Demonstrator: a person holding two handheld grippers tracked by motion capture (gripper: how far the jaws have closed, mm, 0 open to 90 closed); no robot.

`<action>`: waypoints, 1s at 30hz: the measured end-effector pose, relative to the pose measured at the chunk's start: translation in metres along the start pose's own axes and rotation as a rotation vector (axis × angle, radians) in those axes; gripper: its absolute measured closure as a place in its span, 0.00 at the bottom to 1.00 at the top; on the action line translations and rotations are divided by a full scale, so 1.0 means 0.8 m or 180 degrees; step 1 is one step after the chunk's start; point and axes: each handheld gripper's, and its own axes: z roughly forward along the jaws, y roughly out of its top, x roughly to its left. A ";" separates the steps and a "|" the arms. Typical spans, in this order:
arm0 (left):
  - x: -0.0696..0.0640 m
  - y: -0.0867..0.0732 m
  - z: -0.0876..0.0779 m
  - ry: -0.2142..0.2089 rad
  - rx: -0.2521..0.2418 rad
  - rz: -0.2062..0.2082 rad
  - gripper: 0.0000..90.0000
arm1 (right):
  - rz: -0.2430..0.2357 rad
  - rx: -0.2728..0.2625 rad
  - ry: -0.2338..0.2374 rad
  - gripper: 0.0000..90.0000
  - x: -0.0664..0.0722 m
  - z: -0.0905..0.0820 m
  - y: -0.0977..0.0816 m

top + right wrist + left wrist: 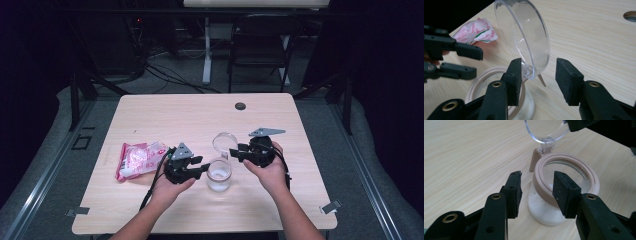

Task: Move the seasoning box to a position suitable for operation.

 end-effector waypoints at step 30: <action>0.092 -0.065 -0.091 0.0786 -0.0262 -0.0284 0.54 | -0.0156 -0.0263 -0.0221 0.60 0.024 -0.069 -0.069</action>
